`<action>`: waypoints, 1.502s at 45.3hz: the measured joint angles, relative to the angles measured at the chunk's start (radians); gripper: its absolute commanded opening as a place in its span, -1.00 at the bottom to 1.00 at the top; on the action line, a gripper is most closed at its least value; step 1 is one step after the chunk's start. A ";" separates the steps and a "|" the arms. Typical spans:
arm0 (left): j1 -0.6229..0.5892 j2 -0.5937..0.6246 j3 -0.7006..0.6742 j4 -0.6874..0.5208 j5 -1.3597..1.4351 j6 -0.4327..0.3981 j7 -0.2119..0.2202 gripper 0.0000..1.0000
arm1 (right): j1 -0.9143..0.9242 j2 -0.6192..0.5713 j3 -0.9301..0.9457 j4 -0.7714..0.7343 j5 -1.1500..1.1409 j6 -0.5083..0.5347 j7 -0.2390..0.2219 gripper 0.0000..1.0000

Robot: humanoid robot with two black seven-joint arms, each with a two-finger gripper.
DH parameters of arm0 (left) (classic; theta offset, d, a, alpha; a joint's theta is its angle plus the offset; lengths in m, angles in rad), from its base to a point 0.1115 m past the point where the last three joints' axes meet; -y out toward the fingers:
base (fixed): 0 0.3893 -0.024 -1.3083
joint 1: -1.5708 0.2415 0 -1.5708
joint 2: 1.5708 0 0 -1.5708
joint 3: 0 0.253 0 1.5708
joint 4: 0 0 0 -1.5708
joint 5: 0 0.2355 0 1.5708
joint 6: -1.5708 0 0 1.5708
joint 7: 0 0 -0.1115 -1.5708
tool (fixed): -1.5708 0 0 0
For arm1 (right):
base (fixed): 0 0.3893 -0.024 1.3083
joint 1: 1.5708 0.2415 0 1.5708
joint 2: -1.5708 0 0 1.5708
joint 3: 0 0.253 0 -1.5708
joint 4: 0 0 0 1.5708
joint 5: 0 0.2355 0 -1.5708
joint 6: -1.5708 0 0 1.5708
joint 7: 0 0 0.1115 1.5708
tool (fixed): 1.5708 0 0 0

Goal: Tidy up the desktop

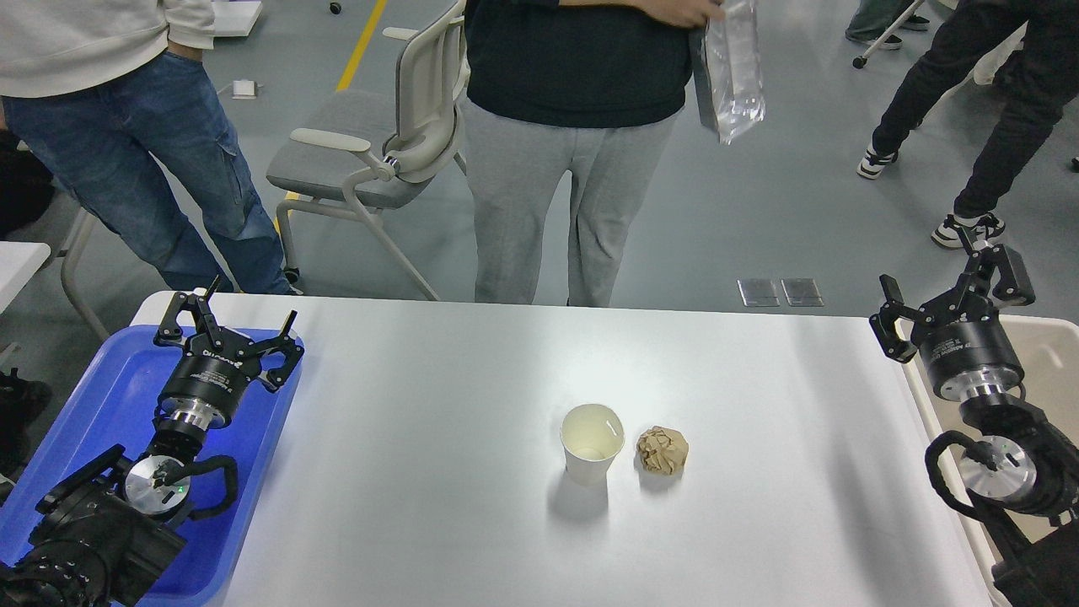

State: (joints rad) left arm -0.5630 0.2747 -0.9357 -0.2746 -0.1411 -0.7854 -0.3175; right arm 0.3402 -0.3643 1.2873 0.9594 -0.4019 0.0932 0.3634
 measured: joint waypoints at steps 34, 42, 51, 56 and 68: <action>0.000 0.000 0.000 0.000 0.000 0.000 0.000 1.00 | 0.105 -0.159 -0.144 0.119 0.003 0.014 -0.249 1.00; 0.000 0.000 0.000 0.000 0.000 0.000 0.000 1.00 | 0.223 -0.287 -0.339 0.243 -0.161 0.021 -0.313 1.00; 0.000 0.000 0.000 0.000 0.000 0.000 0.000 1.00 | 0.357 -0.381 -0.590 0.369 -0.430 0.030 -0.339 1.00; 0.000 0.000 0.000 0.000 0.000 0.000 0.000 1.00 | 0.445 -0.395 -0.764 0.414 -0.540 0.034 -0.346 1.00; 0.000 0.000 0.000 0.000 0.001 0.000 0.000 1.00 | 0.659 -0.320 -1.152 0.449 -0.786 0.035 -0.352 1.00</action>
State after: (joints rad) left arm -0.5631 0.2746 -0.9357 -0.2746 -0.1399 -0.7854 -0.3175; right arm 0.9994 -0.6843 0.1357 1.4084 -1.1875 0.1284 0.0114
